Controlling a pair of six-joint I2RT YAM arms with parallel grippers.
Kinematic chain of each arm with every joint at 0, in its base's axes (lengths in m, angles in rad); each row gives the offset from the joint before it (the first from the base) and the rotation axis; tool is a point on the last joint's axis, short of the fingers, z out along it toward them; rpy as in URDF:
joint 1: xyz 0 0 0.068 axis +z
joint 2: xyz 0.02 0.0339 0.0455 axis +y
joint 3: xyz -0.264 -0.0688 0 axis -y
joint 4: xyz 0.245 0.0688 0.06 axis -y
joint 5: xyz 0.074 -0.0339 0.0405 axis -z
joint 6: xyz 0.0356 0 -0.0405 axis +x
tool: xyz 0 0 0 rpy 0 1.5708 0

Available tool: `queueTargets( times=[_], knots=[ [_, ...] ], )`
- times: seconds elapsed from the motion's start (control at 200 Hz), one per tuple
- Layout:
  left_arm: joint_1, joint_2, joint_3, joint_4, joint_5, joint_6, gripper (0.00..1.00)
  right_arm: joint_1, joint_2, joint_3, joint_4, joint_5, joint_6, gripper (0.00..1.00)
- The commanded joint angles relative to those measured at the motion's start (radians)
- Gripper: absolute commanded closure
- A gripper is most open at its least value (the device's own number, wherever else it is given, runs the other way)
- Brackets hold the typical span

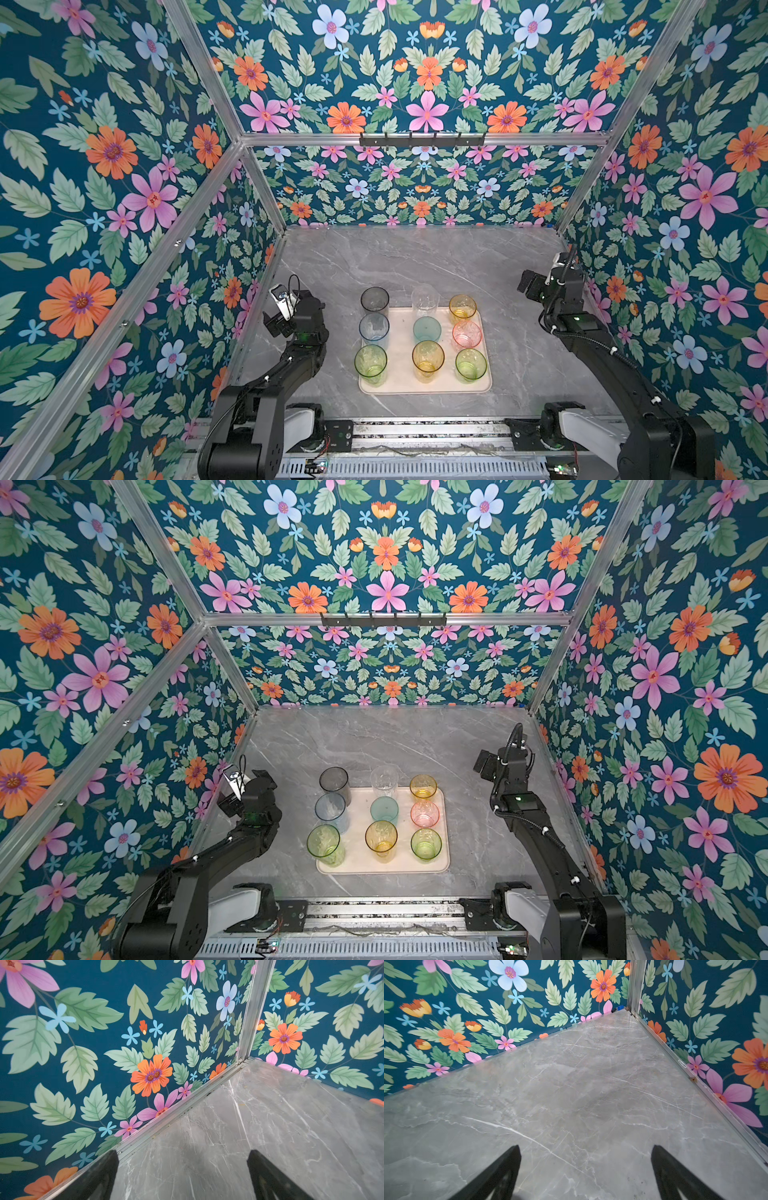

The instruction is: Place the glasses into the tray

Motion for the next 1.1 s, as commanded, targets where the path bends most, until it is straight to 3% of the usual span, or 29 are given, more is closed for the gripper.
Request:
queueTargets(
  times=[0.0,0.07,0.405,0.565,0.65,1.015,1.095],
  knots=[
    [0.002,0.033,-0.017,0.157,-0.018,0.073,0.01,-0.041,0.020,-0.055,0.194,-0.010,-0.025,0.02],
    [0.003,0.045,-0.042,0.207,0.019,0.090,0.01,-0.070,0.044,-0.104,0.287,-0.055,-0.034,0.02],
    [0.015,0.176,-0.064,0.348,0.299,0.141,0.01,-0.079,0.131,-0.212,0.470,-0.020,-0.142,0.02],
    [0.021,0.210,-0.048,0.364,0.340,0.117,0.01,-0.081,0.174,-0.223,0.494,-0.070,-0.155,0.02],
    [0.023,0.237,-0.073,0.462,0.387,0.121,0.01,-0.081,0.195,-0.262,0.579,-0.088,-0.166,0.02],
    [0.023,0.300,-0.082,0.533,0.464,0.152,0.01,-0.080,0.292,-0.344,0.796,-0.101,-0.173,0.01],
    [0.021,0.325,-0.097,0.589,0.501,0.172,0.01,-0.081,0.330,-0.374,0.881,-0.155,-0.194,0.01]
  ],
)
